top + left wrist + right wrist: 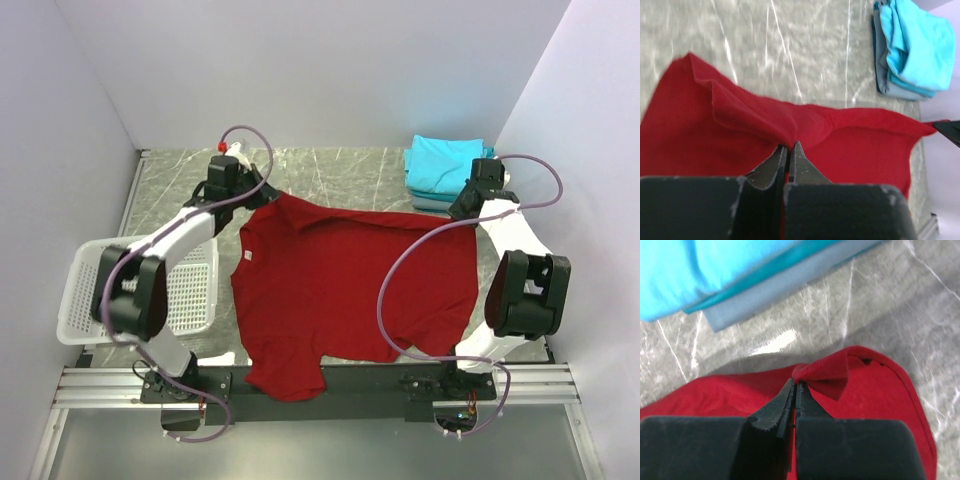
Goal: Fold and stack the t-shirts
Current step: Fold the tshirt
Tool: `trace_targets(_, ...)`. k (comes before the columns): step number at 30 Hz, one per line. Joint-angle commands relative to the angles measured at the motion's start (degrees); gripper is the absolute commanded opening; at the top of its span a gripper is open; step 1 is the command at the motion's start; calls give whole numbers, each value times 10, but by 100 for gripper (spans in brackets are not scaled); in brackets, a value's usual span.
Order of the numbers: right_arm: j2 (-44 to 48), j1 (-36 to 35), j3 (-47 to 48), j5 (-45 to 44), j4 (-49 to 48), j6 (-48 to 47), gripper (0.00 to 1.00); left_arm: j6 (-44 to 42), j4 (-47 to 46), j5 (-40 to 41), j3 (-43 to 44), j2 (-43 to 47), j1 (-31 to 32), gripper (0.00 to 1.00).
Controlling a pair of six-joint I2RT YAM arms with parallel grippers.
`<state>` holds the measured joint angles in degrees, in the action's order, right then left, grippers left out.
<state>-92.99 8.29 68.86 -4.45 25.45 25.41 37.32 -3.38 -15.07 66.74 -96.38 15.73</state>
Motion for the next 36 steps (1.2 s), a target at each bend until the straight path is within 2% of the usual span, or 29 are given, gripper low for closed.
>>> trace_targets(1,39,3,-9,-6,32,-12,0,36,61,58,-40,86,16,1)
trace_targets(5,60,4,-19,-6,48,-17,0,60,157,145,-65,168,56,1)
trace_targets(15,59,3,-28,-31,88,-22,0,131,248,149,-192,283,123,1)
trace_targets(20,61,3,-44,-50,108,-15,0,159,239,140,-252,317,131,1)
trace_targets(24,50,3,-55,-92,128,-5,6,159,243,137,-280,323,135,1)
trace_targets(25,48,3,-58,-102,130,3,14,157,239,132,-282,322,135,1)
trace_targets(26,42,3,-58,-113,143,11,34,155,229,121,-285,318,135,1)
trace_targets(27,42,4,-58,-115,149,11,34,155,223,121,-284,314,135,1)
trace_targets(29,49,2,-65,-116,155,17,67,152,204,109,-282,305,135,1)
trace_targets(30,54,1,-68,-116,154,17,75,152,198,107,-281,303,135,1)
trace_targets(32,81,-2,-78,-114,151,12,79,148,192,108,-276,296,135,1)
trace_targets(36,144,-41,-100,-26,114,-32,79,141,180,121,-253,282,134,1)
